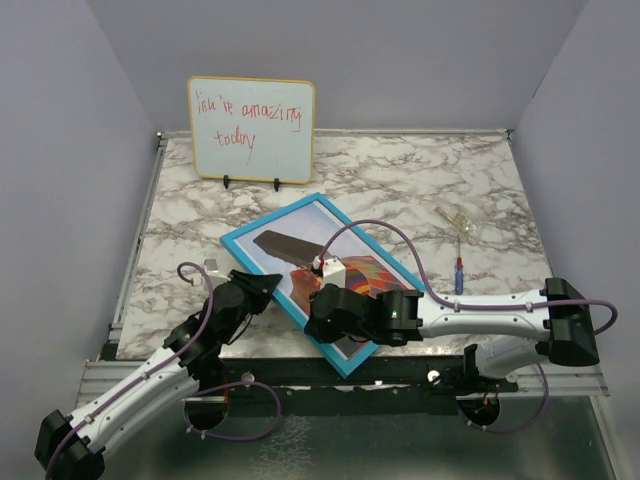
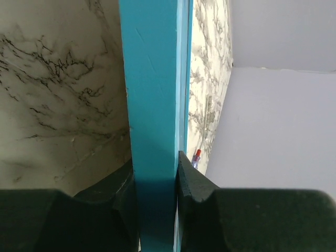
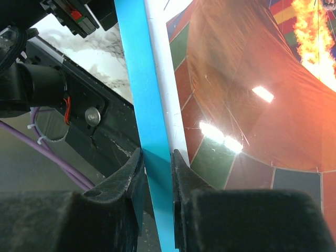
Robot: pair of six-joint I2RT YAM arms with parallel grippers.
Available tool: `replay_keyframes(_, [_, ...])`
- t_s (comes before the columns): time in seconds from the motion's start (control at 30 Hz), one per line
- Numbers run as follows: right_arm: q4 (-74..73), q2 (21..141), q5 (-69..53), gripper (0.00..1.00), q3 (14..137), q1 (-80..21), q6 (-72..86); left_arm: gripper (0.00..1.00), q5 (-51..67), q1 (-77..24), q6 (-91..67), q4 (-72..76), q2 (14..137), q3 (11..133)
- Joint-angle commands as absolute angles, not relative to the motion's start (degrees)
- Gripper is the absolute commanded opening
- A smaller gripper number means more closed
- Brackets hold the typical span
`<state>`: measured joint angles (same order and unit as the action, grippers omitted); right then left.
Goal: Take the photo out of the frame
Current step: Turn over the photo frame at the center of the board.
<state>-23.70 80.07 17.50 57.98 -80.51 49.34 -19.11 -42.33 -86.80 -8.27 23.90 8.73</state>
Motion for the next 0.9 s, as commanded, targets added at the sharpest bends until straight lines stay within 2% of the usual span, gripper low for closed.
replay_keyframes(0.0, [-19.0,80.4,15.8,0.09,58.2,-80.5,48.8,0.16,-19.8,-42.2,-86.3,-10.4,22.9,9.1])
replay_keyframes(0.07, [-19.1,80.3,15.8,0.1,58.2,-80.5,48.8,0.1,-20.0,-42.2,-86.2,-11.7,22.9,9.6])
replay_keyframes(0.2, [-19.9,79.8,16.5,0.2,58.3,-80.5,49.4,0.01,-20.3,-42.2,-82.4,-13.7,23.8,12.5])
replay_keyframes(0.4, [-21.0,77.6,18.1,0.49,58.6,-80.5,49.7,0.0,-24.4,-42.2,-74.7,-21.1,28.1,22.0])
replay_keyframes(0.67, [-28.4,73.8,22.4,0.71,62.6,-80.5,47.1,0.0,-29.2,-42.2,-68.0,-28.7,32.9,35.3])
replay_keyframes(0.7, [-29.6,72.9,23.1,0.76,63.3,-80.5,46.3,0.0,-29.5,-42.2,-67.6,-29.8,33.9,36.9])
replay_keyframes(0.77, [-31.4,71.4,24.3,0.93,64.4,-80.5,44.2,0.0,-29.4,-42.3,-66.6,-31.7,36.3,39.7])
replay_keyframes(0.87, [-32.9,69.6,25.5,0.98,66.3,-80.6,42.0,0.0,-28.9,-42.2,-65.7,-34.5,40.4,43.6])
